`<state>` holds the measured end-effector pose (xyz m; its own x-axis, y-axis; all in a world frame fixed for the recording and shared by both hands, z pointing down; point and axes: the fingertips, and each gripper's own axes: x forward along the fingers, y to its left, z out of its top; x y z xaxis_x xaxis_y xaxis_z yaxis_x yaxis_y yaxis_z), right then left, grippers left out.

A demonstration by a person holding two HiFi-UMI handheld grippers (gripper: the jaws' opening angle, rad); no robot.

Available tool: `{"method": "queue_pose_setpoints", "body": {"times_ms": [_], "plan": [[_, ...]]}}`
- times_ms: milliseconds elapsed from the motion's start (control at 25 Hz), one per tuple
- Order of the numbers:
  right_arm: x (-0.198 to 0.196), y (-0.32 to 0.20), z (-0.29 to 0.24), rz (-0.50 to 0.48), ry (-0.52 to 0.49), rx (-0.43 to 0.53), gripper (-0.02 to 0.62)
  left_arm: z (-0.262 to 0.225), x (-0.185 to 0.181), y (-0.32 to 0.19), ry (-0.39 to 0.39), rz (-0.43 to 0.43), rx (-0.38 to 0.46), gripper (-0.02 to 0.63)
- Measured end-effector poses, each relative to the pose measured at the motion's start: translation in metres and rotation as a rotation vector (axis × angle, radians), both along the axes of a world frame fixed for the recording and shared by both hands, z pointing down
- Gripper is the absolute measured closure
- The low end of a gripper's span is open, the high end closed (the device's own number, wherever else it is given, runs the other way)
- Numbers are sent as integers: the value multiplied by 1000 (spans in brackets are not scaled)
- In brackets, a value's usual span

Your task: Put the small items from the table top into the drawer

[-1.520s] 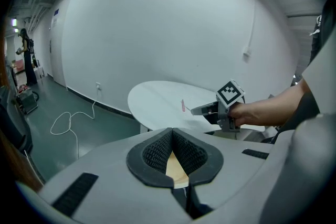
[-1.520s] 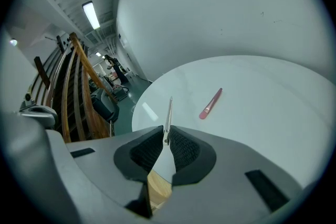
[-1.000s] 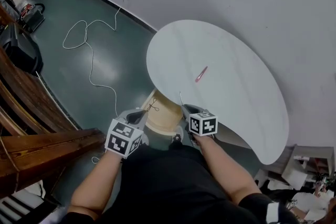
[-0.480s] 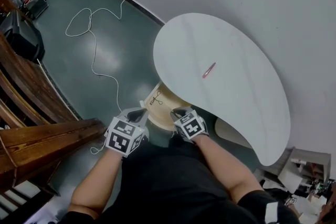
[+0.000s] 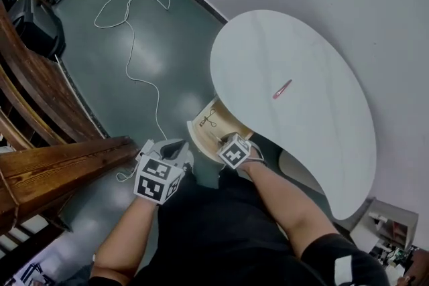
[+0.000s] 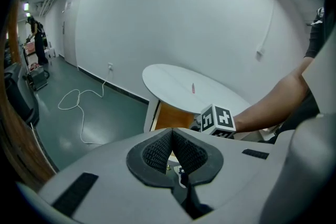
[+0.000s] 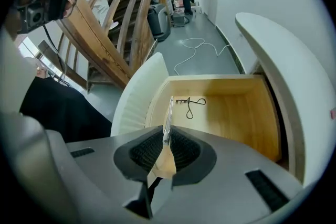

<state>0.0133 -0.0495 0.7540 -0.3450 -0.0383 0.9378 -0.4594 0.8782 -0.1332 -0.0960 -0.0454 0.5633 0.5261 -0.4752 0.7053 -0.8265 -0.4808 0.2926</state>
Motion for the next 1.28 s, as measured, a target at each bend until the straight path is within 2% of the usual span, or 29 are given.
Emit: {"method": "queue_pose_setpoints", "body": {"times_ms": [480,680,880,1000,1160,1280], "plan": [[-3,-1,62,-55,92,-128,555,4,-24,24,-21,-149,-37,592],[-6,0,70,-73,85,-142,555,1,-25,28,-21,-177,-32,592],[-5,18,70,-46,53,-230,538,4,-22,31,-20,-175,-43,592],[1,15,66,-32,72,-209,538,4,-19,29,-18,-164,-40,592],[-7,21,53,5,-8,-230,540,-4,-15,19,-12,-140,-17,592],[-8,19,36,38,-49,-212,545,-13,-11,8,-12,-118,12,592]]}}
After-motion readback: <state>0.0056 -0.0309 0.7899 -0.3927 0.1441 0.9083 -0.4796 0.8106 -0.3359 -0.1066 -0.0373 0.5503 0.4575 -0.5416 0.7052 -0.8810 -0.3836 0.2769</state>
